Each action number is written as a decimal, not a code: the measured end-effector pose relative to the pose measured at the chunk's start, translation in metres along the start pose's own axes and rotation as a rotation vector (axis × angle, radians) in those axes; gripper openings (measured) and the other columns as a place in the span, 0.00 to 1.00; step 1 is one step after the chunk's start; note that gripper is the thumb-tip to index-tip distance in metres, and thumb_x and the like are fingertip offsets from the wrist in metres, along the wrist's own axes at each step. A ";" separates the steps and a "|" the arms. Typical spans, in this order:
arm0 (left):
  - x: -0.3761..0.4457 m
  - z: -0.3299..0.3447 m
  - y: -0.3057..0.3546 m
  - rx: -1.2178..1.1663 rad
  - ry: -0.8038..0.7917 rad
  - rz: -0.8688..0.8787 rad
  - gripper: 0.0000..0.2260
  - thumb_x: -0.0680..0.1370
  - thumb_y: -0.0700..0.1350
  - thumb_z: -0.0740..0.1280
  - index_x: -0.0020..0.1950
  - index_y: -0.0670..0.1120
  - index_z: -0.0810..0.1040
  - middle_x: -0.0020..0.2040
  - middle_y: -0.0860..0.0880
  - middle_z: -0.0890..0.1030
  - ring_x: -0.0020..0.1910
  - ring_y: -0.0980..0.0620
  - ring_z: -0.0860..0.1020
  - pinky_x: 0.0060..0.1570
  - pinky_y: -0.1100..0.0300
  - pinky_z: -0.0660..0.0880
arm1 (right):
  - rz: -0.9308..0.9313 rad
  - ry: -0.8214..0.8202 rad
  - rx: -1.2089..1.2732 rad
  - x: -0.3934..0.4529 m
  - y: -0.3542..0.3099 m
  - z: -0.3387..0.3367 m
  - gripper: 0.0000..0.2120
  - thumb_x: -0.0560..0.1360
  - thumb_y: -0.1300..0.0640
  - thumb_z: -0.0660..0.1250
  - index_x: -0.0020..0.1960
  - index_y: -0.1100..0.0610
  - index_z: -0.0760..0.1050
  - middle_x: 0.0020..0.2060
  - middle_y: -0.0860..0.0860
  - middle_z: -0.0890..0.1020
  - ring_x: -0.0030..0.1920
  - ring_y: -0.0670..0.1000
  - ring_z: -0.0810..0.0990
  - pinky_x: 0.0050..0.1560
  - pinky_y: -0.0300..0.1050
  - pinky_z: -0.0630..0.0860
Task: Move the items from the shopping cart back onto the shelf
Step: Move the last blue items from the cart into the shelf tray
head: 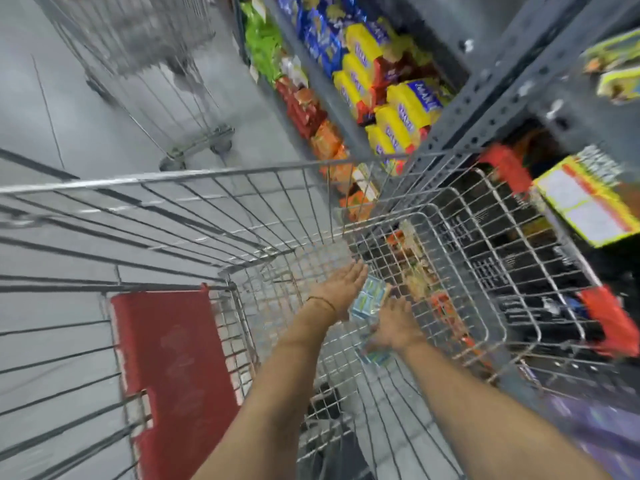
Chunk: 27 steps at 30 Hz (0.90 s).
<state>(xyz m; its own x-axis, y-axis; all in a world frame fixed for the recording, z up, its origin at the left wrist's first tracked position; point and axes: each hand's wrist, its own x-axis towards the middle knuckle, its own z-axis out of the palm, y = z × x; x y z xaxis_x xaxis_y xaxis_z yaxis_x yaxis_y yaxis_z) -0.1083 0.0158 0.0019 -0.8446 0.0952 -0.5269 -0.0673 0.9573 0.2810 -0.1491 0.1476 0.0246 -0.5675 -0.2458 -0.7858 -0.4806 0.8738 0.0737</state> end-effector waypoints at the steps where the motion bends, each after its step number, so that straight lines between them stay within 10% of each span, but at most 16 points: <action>1: 0.012 0.008 0.004 0.030 -0.018 0.043 0.49 0.71 0.44 0.73 0.76 0.39 0.38 0.78 0.41 0.42 0.77 0.44 0.44 0.76 0.51 0.46 | 0.045 -0.019 0.051 0.003 -0.003 0.016 0.55 0.67 0.47 0.76 0.76 0.66 0.42 0.76 0.67 0.48 0.77 0.65 0.47 0.77 0.56 0.51; 9: 0.044 0.040 0.016 0.003 0.107 0.149 0.38 0.74 0.37 0.68 0.76 0.41 0.48 0.78 0.40 0.52 0.77 0.43 0.50 0.76 0.52 0.48 | 0.140 0.314 0.023 0.007 -0.013 0.053 0.24 0.79 0.63 0.60 0.71 0.69 0.58 0.70 0.67 0.65 0.70 0.64 0.65 0.70 0.52 0.67; 14: 0.034 0.035 0.006 -0.101 0.156 -0.077 0.40 0.74 0.44 0.71 0.76 0.41 0.48 0.75 0.40 0.57 0.74 0.40 0.57 0.72 0.49 0.63 | -0.059 0.363 -0.043 0.022 0.002 0.035 0.43 0.73 0.58 0.71 0.77 0.60 0.47 0.75 0.59 0.59 0.75 0.59 0.57 0.77 0.57 0.54; 18: 0.028 0.042 0.001 -0.112 0.213 -0.099 0.43 0.73 0.41 0.71 0.76 0.40 0.44 0.77 0.40 0.51 0.76 0.42 0.52 0.75 0.52 0.53 | -0.068 0.306 0.000 0.035 0.011 0.040 0.49 0.71 0.56 0.73 0.77 0.60 0.40 0.78 0.60 0.49 0.78 0.60 0.47 0.78 0.55 0.44; 27: -0.007 0.013 0.006 -0.233 0.200 -0.087 0.38 0.72 0.40 0.72 0.75 0.44 0.53 0.74 0.44 0.60 0.72 0.45 0.63 0.68 0.54 0.67 | -0.136 0.393 0.102 -0.001 0.018 0.002 0.48 0.65 0.61 0.77 0.76 0.59 0.51 0.72 0.56 0.65 0.73 0.56 0.61 0.77 0.51 0.57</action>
<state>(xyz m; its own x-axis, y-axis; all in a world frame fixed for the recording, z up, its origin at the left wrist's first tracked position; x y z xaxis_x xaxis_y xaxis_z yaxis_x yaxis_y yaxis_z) -0.0965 0.0247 -0.0030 -0.9166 -0.0619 -0.3950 -0.2440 0.8691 0.4302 -0.1561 0.1649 0.0250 -0.7246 -0.4858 -0.4889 -0.5113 0.8545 -0.0913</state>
